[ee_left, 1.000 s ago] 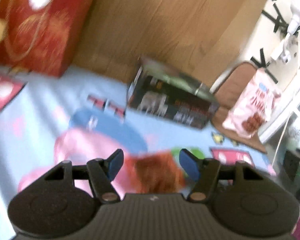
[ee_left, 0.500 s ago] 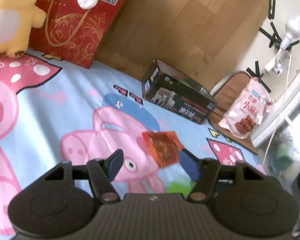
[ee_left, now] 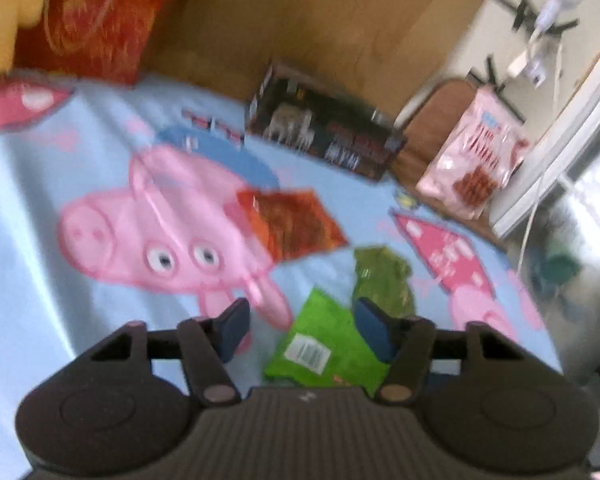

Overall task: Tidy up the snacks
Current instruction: 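Grasp the green barcode packet with the left tool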

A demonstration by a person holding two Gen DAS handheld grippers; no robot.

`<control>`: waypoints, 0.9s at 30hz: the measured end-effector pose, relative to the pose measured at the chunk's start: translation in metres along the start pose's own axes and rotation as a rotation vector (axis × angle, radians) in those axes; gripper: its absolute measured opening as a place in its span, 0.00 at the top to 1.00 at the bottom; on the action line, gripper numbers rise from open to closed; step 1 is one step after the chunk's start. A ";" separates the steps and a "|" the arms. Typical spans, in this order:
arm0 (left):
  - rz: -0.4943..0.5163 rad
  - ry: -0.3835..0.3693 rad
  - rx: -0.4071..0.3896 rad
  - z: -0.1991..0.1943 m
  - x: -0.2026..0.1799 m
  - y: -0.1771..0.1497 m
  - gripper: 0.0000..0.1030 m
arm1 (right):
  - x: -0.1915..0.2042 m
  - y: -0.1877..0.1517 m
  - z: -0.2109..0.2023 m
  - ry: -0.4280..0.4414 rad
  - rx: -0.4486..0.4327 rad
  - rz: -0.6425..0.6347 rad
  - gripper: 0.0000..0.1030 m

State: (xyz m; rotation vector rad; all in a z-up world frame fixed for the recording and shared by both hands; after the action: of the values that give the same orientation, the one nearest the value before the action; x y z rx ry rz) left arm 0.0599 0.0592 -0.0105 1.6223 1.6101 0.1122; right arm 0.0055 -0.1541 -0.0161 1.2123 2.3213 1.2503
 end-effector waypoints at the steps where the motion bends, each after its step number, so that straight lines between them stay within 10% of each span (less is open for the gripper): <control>1: 0.018 0.012 -0.017 0.000 -0.003 -0.002 0.66 | 0.005 -0.001 0.005 0.001 0.009 0.018 0.52; 5: 0.019 -0.001 0.004 -0.005 -0.006 -0.010 0.72 | 0.012 0.003 0.013 -0.018 -0.014 0.050 0.72; 27: -0.074 -0.008 -0.028 -0.035 0.030 -0.024 0.69 | 0.048 0.006 0.028 -0.064 -0.008 -0.080 0.68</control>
State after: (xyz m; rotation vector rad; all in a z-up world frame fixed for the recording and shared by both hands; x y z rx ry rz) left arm 0.0256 0.0976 -0.0155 1.5375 1.6535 0.0893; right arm -0.0060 -0.0994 -0.0199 1.1281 2.2933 1.1762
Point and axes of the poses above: each gripper's, at about its wrist camera, not at the fingertips, and z roughly the way its jaws point, x to its left, y to its top, the point moved 2 cm from there along z, roughly the way its jaws point, and after that the axes turned 2 degrees about x, right-handed, at the moved point
